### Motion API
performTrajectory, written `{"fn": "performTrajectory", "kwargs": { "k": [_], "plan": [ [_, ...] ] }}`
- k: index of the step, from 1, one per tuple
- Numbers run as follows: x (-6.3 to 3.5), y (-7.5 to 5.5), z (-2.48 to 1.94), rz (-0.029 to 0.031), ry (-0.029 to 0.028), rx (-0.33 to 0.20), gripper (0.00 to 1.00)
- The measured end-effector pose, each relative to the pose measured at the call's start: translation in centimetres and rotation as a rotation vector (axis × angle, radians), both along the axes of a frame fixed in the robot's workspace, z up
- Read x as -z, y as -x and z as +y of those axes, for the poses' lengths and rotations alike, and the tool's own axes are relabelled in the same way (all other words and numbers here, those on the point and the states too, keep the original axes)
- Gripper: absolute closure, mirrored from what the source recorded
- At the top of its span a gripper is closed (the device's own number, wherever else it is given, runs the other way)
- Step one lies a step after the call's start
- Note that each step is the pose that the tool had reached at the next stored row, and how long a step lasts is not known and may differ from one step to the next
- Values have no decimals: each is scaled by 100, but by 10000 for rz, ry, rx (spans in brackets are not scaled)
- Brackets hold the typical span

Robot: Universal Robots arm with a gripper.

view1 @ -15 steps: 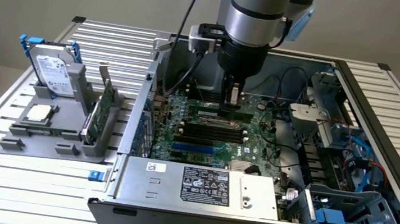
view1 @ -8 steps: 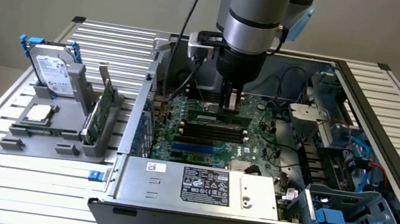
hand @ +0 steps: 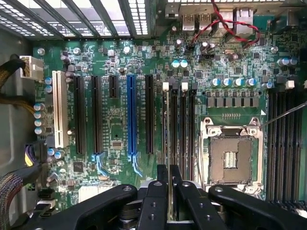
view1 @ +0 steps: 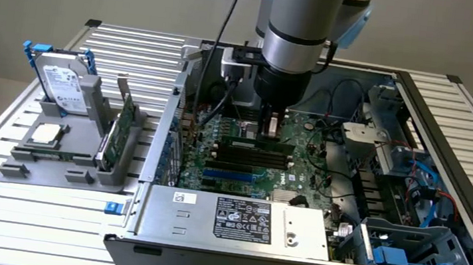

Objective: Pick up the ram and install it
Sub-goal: 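Insert the ram into the slot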

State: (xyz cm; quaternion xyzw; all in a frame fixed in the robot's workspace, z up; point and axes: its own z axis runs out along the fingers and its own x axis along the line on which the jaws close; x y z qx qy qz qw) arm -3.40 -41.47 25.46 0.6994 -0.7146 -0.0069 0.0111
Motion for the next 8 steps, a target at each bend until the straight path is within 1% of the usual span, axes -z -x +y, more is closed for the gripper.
{"fn": "performTrajectory", "kwargs": {
  "k": [8],
  "plan": [
    [145,0,0,0,1,0,85]
  ]
}}
